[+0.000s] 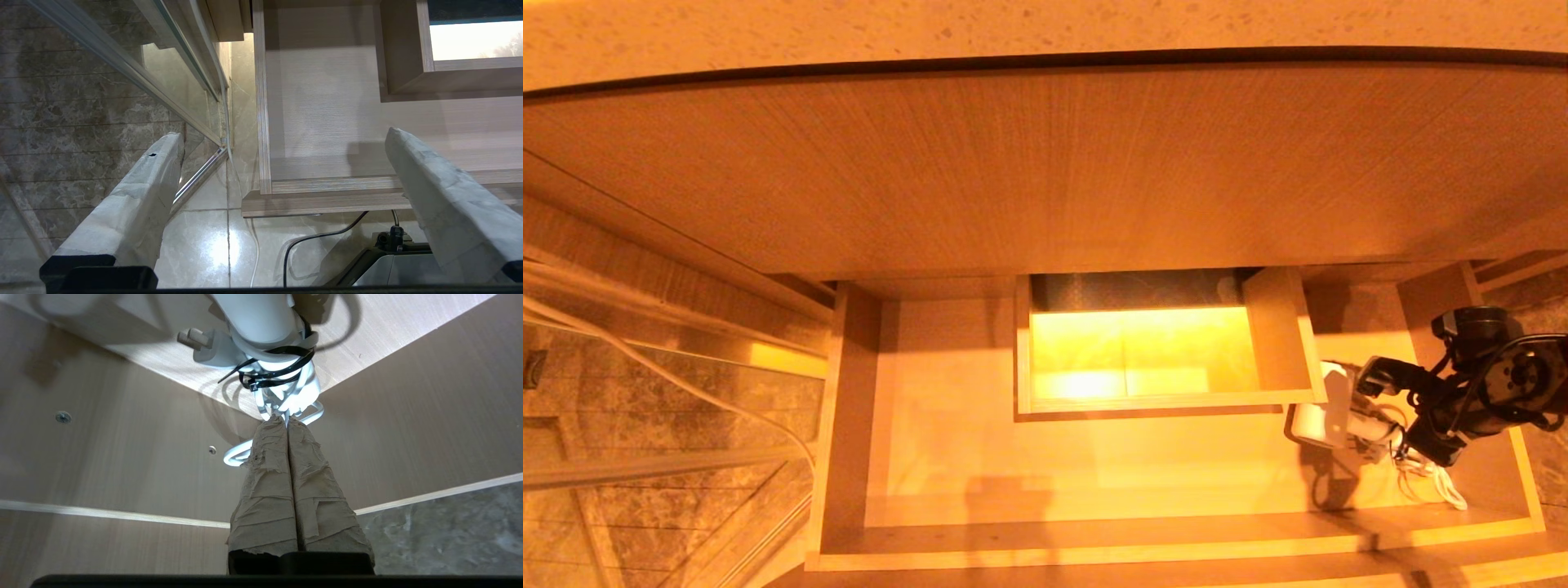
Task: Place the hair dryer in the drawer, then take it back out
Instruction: Take the hairdryer out
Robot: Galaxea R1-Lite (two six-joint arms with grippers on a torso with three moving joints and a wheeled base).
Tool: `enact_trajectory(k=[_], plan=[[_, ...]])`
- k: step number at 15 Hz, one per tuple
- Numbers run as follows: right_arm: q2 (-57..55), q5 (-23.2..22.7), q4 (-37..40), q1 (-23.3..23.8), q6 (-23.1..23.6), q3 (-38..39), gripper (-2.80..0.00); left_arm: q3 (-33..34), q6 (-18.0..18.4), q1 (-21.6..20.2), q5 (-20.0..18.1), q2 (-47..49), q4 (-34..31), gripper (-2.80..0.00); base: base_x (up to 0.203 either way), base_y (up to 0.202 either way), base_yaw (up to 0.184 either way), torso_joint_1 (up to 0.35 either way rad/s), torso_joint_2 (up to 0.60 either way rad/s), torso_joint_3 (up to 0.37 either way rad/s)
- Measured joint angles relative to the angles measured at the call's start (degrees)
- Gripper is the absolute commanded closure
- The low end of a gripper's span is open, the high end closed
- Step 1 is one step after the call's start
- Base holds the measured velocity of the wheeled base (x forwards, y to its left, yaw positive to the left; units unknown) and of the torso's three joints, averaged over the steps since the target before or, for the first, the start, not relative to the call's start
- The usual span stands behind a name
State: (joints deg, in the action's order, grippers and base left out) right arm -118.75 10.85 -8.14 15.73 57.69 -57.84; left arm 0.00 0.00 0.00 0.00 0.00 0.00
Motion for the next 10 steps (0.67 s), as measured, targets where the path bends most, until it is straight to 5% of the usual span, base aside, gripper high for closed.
enact_trajectory(k=[9, 10], plan=[[0.51, -0.8, -0.26, -0.02, 1.56, 1.89, 0.0, 0.0, 0.0, 0.0, 0.0, 0.0, -0.02, -2.8, 0.0, 0.0, 0.0, 0.0, 0.0, 0.0], [0.7, -0.78, -0.39, -0.05, 2.18, 2.05, -2.8, 0.0, 0.0, 0.0, 0.0, 0.0, -0.02, -2.8, 0.0, 0.0, 0.0, 0.0, 0.0, 0.0]])
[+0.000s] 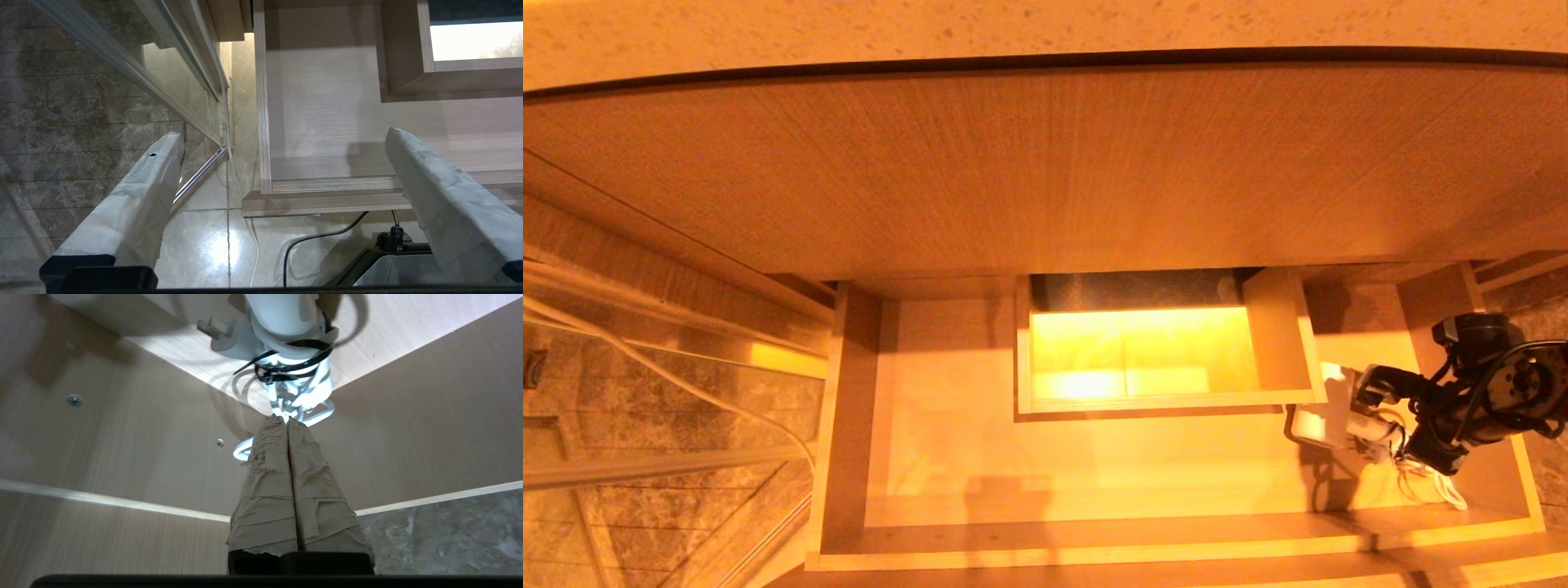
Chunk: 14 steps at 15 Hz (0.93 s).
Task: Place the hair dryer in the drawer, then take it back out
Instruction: Take the hairdryer out
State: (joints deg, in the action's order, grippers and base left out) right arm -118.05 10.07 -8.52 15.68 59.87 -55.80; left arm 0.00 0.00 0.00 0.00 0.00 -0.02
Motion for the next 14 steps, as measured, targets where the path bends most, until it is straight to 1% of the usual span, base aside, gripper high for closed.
enact_trajectory(k=[2, 7, 9, 11, 14], plan=[[0.22, -0.15, 0.61, -0.02, 2.06, -0.16, -2.8, 0.0, 0.02, 0.0, 0.0, 0.0, 0.02, -2.8, 0.0, 0.0, 0.0, 0.0, 0.0, 0.0], [0.26, 0.24, -0.29, 0.2, 1.76, 0.93, -2.8, 0.0, 0.0, 0.0, 0.0, 0.0, 0.02, -2.8, 0.0, 0.0, 0.0, 0.0, 0.0, 0.0], [-0.22, 0.16, 0.08, 0.33, 0.66, 0.95, -2.8, 0.0, 0.0, 0.0, 0.0, 0.0, 0.02, -2.8, 0.0, 0.0, 0.0, 0.0, 0.0, 0.0], [-1.26, -0.01, 1.56, 0.39, -1.74, 1.19, -2.8, 0.0, 0.02, 0.0, 0.0, 0.0, 0.02, -2.8, 0.0, 0.0, 0.0, 0.0, 0.0, 0.0], [-2.99, -0.6, 1.98, 0.41, -2.36, 1.3, -2.8, 0.0, 0.0, 0.0, 0.0, 0.0, 0.02, -2.8, 0.0, 0.0, 0.0, 0.0, 0.0, 0.0]])
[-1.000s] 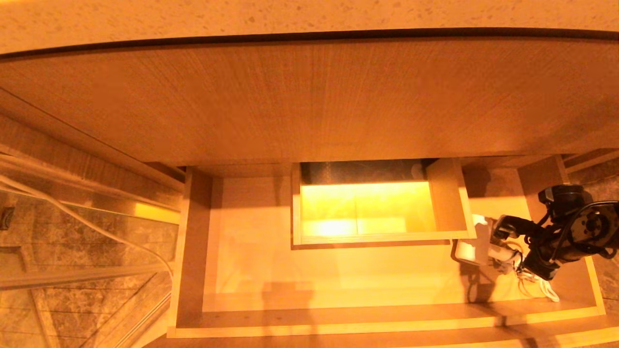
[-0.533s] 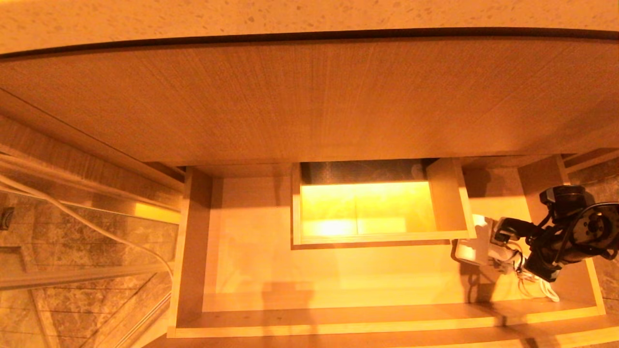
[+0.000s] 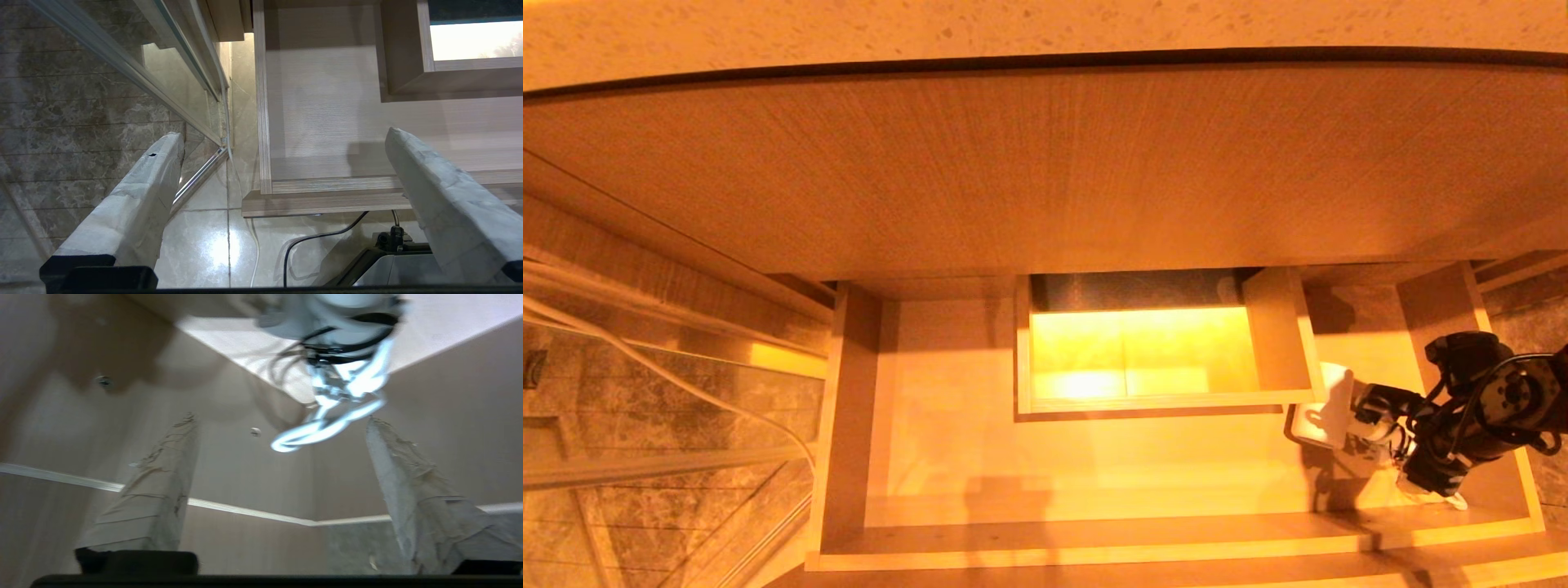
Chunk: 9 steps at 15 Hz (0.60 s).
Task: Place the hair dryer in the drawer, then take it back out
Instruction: Take the hairdryer out
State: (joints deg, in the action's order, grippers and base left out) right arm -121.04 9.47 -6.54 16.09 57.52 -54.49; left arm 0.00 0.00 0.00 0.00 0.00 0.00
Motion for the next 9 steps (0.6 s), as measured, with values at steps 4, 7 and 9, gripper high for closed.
enact_trajectory(k=[4, 7, 9], plan=[[-2.43, -1.86, -0.04, -0.1, -0.76, -0.63, -2.8, 0.0, 0.01, 0.0, 0.0, 0.0, 0.0, -2.8, 0.0, 0.0, 0.0, 0.0, 0.0, 0.0], [-4.15, -4.27, -0.67, -0.09, -1.12, -0.93, -2.8, 0.0, 0.0, 0.0, -0.02, 0.0, 0.0, -2.8, 0.0, 0.0, 0.0, 0.0, 0.0, 0.0], [-5.34, -5.27, -0.73, -0.02, -1.4, -1.84, -2.8, 0.0, 0.0, 0.0, -0.02, 0.0, 0.0, -2.8, 0.0, 0.0, 0.0, 0.0, 0.0, 0.0]])
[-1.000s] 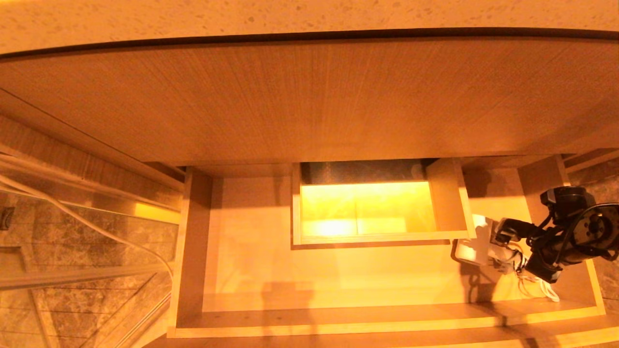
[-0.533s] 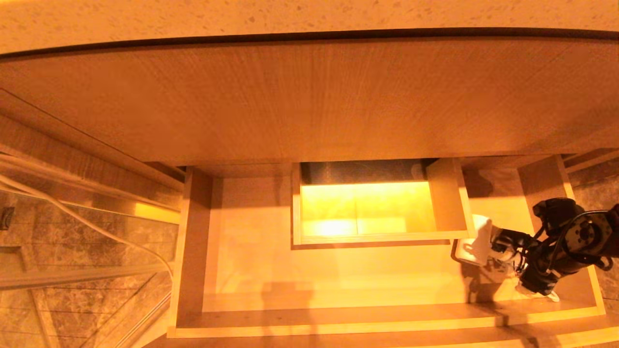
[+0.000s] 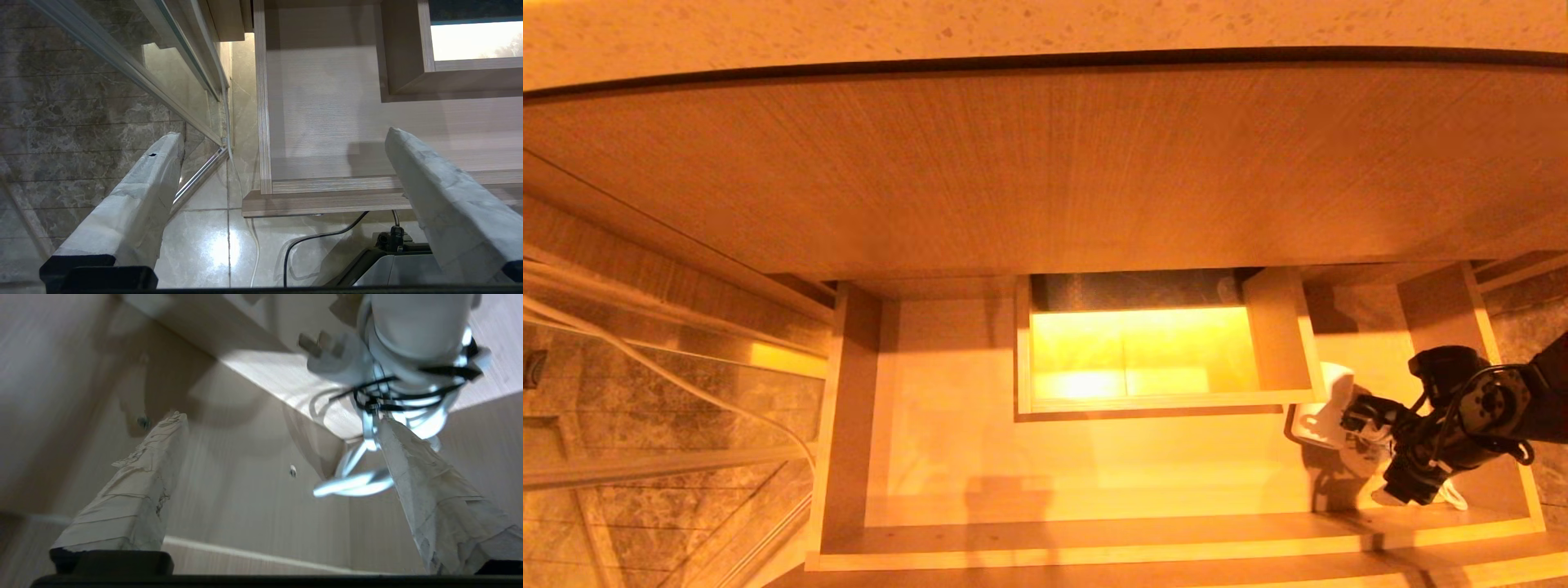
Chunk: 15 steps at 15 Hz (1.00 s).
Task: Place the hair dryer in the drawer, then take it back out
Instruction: Take the hairdryer out
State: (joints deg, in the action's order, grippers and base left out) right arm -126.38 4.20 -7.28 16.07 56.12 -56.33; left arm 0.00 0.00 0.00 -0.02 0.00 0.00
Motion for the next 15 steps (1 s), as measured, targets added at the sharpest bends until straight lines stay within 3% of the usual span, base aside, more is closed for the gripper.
enact_trajectory(k=[14, 15], plan=[[-7.48, -0.49, -0.96, 2.18, -1.13, -5.94, -2.8, 0.0, 0.0, 0.0, 0.02, 0.0, 0.0, -2.8, 0.0, 0.0, 0.0, 0.0, 0.0, 0.0], [-7.67, -0.48, -1.27, 2.28, -1.03, -6.41, 0.0, 0.0, 0.0, 0.0, 0.02, 0.0, 0.0, -2.8, 0.0, 0.0, 0.0, 0.0, 0.0, 0.0]])
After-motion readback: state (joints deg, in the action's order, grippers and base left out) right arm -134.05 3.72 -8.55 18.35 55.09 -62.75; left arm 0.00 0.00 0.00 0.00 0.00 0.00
